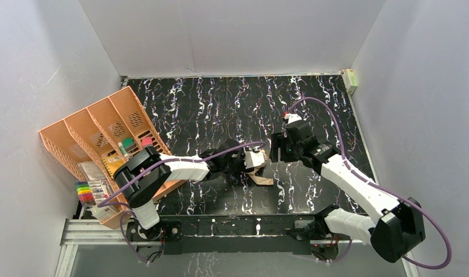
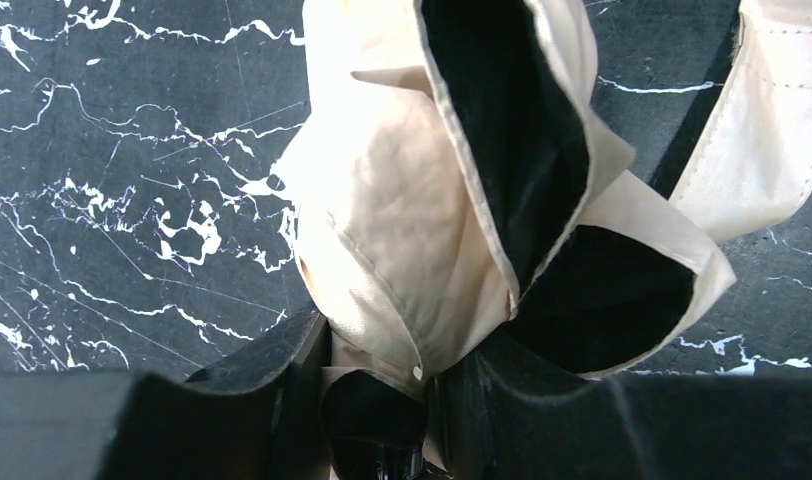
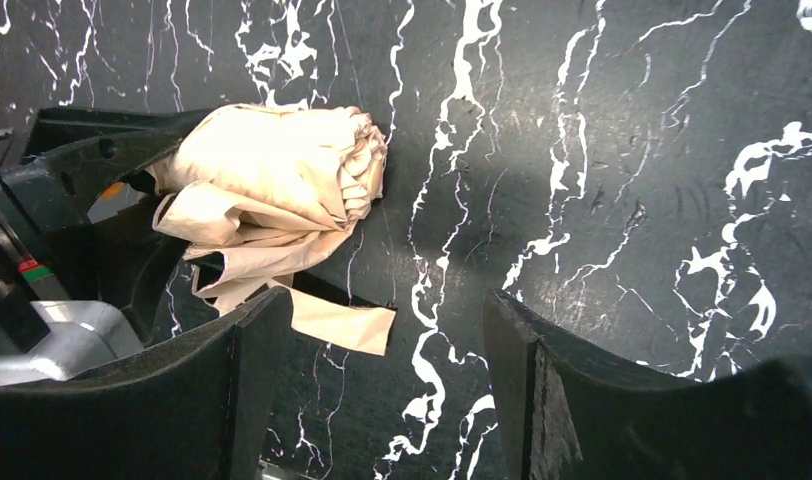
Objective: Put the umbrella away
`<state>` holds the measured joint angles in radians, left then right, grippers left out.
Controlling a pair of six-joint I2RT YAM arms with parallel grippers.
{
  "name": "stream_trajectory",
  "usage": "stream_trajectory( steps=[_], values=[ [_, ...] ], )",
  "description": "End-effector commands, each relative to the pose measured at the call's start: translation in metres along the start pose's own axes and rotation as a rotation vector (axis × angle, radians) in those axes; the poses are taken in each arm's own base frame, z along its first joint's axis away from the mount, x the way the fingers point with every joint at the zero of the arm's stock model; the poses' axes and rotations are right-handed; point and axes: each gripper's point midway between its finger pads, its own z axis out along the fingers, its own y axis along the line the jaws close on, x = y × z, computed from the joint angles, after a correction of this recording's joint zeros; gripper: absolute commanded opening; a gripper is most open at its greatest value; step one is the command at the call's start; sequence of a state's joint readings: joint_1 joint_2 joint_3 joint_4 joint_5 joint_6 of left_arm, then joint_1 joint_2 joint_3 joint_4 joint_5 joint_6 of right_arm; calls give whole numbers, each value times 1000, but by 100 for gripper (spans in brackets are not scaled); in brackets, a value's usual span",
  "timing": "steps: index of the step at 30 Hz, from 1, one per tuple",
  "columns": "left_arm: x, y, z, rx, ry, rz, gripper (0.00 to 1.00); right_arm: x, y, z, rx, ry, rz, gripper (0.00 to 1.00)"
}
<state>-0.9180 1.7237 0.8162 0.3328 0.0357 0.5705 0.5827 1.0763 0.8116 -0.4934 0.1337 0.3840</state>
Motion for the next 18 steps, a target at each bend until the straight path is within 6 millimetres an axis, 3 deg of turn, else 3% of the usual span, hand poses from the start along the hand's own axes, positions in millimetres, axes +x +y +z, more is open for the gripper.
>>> stream_trajectory(
  steps=[1,5,11,14,18],
  values=[
    [76,-43,-10,115,248,58,0,-16,16,1,-92,-12,-27,77],
    [74,-44,-10,119,244,52,0,4,8,10,-54,132,1,74],
    [72,-43,-8,118,243,43,0,56,13,31,-106,231,151,40],
    [72,-44,-8,121,241,42,0,61,15,42,-119,203,207,20],
    [72,-43,-8,121,244,42,0,57,22,56,-158,153,256,13]
  ],
)
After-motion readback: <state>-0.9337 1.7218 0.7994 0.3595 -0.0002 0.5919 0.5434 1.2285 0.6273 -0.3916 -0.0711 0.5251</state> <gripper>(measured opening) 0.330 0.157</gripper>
